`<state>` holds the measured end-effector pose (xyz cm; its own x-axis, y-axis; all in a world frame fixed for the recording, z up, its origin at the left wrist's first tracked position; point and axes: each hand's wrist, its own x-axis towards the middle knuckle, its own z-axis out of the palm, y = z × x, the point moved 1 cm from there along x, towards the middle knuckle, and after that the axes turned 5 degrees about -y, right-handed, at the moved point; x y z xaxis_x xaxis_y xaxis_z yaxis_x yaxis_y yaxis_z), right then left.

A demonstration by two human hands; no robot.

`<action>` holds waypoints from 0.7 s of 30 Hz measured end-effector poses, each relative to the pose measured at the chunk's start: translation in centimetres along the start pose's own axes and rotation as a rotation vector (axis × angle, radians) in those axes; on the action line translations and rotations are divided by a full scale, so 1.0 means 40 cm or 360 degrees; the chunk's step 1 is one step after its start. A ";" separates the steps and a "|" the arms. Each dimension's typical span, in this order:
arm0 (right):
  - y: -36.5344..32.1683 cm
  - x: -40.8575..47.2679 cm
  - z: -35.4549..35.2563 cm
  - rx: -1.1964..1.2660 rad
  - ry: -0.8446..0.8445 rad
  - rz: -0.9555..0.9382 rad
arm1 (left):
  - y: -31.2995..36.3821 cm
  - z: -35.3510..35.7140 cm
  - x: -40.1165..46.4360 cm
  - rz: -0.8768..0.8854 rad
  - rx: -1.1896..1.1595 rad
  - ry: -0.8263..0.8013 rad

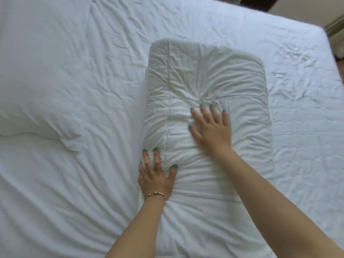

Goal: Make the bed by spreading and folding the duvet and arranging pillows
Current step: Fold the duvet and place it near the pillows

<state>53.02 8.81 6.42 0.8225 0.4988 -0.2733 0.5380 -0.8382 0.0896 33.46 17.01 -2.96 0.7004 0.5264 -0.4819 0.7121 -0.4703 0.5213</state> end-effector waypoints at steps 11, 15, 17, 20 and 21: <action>0.184 -0.269 0.044 0.0417 -0.0479 0.0864 | 0.040 -0.061 -0.045 -0.0021 -0.0003 -0.0169; 0.216 -0.264 0.015 0.0674 -0.0522 0.0773 | 0.066 -0.114 -0.038 -0.0238 -0.0810 -0.0135; 0.274 -0.283 -0.020 0.1146 -0.0290 0.0738 | 0.083 -0.135 -0.026 -0.0347 -0.0992 -0.0133; 0.374 -0.340 -0.021 0.1575 -0.0015 0.0998 | 0.113 -0.139 -0.005 -0.0299 -0.0831 -0.0132; 0.392 -0.356 -0.010 0.1603 -0.0085 0.1130 | 0.120 -0.138 0.005 -0.0268 -0.0779 -0.0112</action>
<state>49.82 -11.34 12.09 0.8532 -0.1262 -0.5061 -0.4264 -0.7278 -0.5372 36.73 18.77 3.34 0.5917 0.5096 -0.6247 0.7211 0.0119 0.6927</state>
